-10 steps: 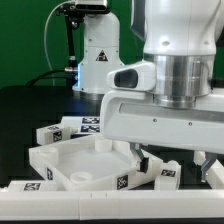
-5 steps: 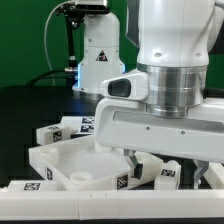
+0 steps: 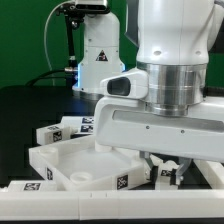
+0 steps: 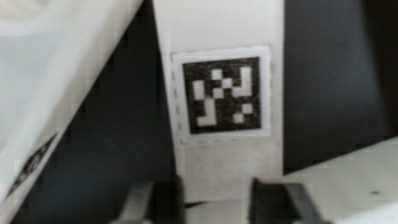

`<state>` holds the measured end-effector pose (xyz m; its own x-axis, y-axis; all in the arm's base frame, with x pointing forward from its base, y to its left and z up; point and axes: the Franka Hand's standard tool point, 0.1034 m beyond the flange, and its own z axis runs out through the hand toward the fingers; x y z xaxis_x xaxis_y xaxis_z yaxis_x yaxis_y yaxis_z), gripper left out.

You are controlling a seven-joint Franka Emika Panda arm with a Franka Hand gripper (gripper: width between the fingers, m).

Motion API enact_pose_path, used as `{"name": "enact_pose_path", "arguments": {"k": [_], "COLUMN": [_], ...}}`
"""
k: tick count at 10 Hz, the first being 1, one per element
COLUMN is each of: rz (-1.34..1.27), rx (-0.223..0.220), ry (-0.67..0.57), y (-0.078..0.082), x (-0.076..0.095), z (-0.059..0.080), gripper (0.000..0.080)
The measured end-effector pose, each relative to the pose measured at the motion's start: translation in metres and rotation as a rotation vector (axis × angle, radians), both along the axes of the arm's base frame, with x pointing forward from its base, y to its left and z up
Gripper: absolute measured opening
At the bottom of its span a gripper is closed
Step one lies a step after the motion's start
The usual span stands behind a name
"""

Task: Assemble square table

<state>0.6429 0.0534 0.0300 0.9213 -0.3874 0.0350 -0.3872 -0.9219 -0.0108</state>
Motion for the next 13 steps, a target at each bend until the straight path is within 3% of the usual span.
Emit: {"name": "enact_pose_path", "arguments": {"k": [1,2,3,7,8,9,10,12,13], "rz": [0.0,-0.001,-0.002,-0.004,-0.001,-0.009,-0.011,-0.011,-0.019], "rx": [0.0,0.0,0.001,0.001,0.013,0.025,0.027,0.028,0.028], "ry": [0.0,0.0,-0.001,-0.001,0.013,0.038,0.042,0.04,0.038], "y": [0.0,0.0009,0.0037,0.004,0.0017,-0.0025,-0.0034,-0.0026,0.0004], "x": [0.0,0.0001,0.0005,0.0005,-0.0018,-0.0044,-0.0034,-0.0031,-0.004], "z": [0.0,0.0005,0.0023,0.0022,0.0031,0.0044,0.0062,0.0066,0.0047], "gripper": [0.0091,0.0019,0.0006,0.0001,0.0087,0.0222,0.0222,0.0541,0.0541]}}
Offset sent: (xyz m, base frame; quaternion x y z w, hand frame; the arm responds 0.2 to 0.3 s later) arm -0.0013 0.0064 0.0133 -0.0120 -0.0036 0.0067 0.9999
